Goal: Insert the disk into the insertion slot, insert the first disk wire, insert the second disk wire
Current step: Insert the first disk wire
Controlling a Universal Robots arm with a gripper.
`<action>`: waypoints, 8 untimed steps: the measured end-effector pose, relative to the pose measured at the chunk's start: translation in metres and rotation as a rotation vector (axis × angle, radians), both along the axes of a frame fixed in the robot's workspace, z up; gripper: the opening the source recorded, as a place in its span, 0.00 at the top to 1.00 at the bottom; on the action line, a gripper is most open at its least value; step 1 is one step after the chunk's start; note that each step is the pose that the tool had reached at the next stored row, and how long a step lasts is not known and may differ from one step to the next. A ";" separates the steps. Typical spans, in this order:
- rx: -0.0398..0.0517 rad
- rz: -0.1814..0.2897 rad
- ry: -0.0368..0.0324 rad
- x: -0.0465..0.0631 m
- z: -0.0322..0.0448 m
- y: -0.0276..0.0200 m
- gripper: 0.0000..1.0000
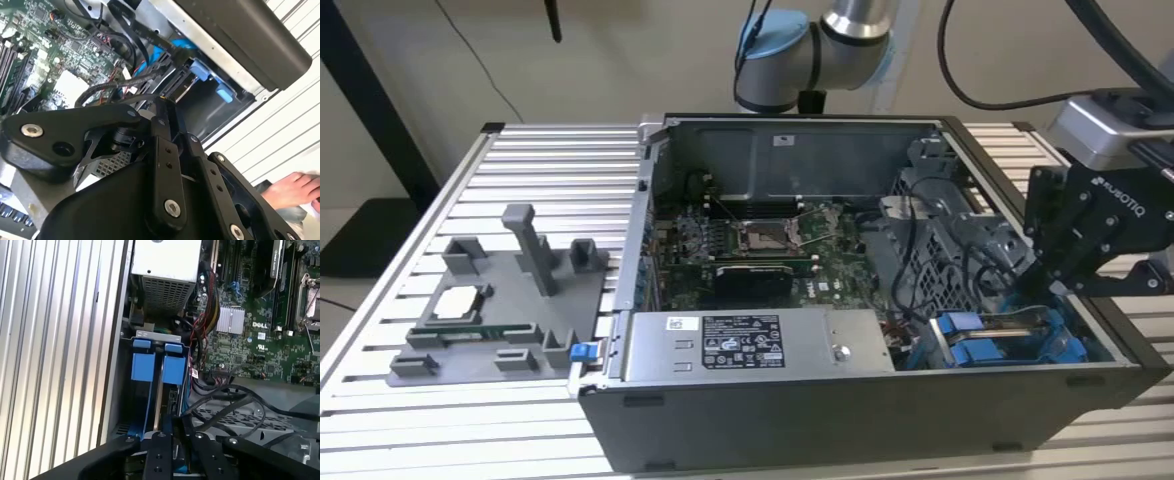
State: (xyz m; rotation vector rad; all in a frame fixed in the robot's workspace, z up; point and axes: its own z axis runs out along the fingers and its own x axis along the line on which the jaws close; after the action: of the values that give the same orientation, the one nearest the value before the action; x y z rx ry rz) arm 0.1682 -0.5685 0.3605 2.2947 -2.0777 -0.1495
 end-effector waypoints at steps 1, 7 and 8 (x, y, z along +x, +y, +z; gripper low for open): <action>-0.0001 0.000 0.0000 0.002 -0.0011 0.0000 1.00; 0.0002 0.000 -0.0004 0.005 -0.0079 0.0006 1.00; 0.0002 0.000 -0.0006 0.005 -0.0084 0.0008 1.00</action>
State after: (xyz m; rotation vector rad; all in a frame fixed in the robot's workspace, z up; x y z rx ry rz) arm 0.1734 -0.5677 0.3521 2.2950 -2.0782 -0.1490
